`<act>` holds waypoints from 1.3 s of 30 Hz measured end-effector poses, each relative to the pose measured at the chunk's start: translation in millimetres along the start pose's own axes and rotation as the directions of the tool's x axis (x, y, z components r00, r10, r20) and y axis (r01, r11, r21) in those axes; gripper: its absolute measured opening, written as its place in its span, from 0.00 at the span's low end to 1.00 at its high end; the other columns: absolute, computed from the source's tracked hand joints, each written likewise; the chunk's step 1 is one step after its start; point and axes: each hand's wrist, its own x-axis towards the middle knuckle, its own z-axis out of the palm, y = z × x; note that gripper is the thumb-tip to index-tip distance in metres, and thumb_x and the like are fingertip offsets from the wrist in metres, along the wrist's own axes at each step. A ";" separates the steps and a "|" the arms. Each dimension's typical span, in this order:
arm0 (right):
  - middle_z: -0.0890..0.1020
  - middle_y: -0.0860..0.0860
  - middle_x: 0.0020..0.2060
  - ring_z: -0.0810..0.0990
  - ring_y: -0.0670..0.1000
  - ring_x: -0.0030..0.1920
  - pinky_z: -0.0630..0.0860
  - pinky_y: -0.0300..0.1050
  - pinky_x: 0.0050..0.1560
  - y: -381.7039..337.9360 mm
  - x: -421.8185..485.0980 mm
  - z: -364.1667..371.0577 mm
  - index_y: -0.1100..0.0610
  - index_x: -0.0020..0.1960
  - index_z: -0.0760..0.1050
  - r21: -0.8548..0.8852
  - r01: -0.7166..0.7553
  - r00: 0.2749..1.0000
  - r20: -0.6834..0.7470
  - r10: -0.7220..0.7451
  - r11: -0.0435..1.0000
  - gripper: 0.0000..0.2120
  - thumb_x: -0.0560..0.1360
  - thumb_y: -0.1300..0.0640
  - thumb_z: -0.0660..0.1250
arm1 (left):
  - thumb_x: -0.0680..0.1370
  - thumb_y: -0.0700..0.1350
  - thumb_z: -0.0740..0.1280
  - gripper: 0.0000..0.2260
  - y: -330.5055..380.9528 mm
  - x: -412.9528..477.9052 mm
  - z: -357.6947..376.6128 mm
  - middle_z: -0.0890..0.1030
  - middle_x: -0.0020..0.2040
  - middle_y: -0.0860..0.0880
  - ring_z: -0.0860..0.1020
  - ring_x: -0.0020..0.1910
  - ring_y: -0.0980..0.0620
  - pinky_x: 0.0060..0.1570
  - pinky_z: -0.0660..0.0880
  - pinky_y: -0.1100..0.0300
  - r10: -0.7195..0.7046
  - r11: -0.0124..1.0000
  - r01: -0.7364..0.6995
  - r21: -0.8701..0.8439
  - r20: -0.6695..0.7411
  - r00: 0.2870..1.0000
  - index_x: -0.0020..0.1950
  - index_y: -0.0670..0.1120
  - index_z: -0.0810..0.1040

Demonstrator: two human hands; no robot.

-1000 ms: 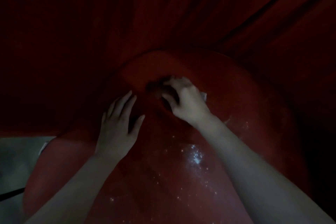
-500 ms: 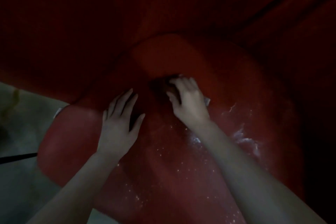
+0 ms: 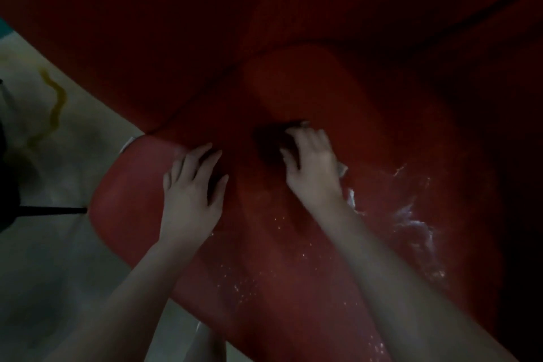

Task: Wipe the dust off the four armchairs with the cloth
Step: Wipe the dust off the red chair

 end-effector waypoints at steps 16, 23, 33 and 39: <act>0.81 0.59 0.54 0.76 0.60 0.55 0.68 0.47 0.59 -16.8 -9.9 8.1 0.63 0.59 0.77 -0.003 0.085 0.990 0.117 -0.084 0.996 0.13 0.75 0.63 0.69 | 0.79 0.49 0.61 0.20 -28.6 -79.8 -6.3 0.74 0.69 0.47 0.70 0.66 0.43 0.60 0.67 0.44 -0.221 0.975 0.221 -0.014 -0.137 0.966 0.68 0.44 0.76; 0.81 0.53 0.56 0.74 0.53 0.54 0.68 0.40 0.60 -24.0 -70.3 -5.6 0.61 0.60 0.77 0.128 0.310 0.886 0.320 -0.335 0.942 0.14 0.75 0.61 0.68 | 0.78 0.52 0.59 0.23 -41.7 -113.6 -5.2 0.73 0.70 0.45 0.70 0.67 0.41 0.61 0.68 0.42 -0.278 0.960 0.279 -0.010 -0.131 0.952 0.69 0.42 0.75; 0.80 0.60 0.53 0.76 0.63 0.54 0.67 0.50 0.56 -60.7 -13.7 35.7 0.63 0.58 0.77 -0.022 0.150 0.981 0.129 -0.146 0.988 0.13 0.74 0.63 0.67 | 0.79 0.51 0.60 0.23 -52.9 -122.6 2.9 0.69 0.73 0.45 0.68 0.71 0.41 0.68 0.66 0.42 -0.212 0.977 0.208 -0.044 -0.129 0.969 0.72 0.43 0.71; 0.81 0.54 0.54 0.75 0.55 0.51 0.71 0.45 0.57 -68.9 -86.2 19.6 0.62 0.58 0.78 0.151 0.464 0.771 0.417 -0.482 0.873 0.13 0.74 0.64 0.69 | 0.80 0.52 0.58 0.24 -51.3 -126.1 10.2 0.66 0.76 0.47 0.62 0.74 0.46 0.69 0.62 0.45 -0.249 0.968 0.245 -0.048 -0.128 0.960 0.75 0.45 0.68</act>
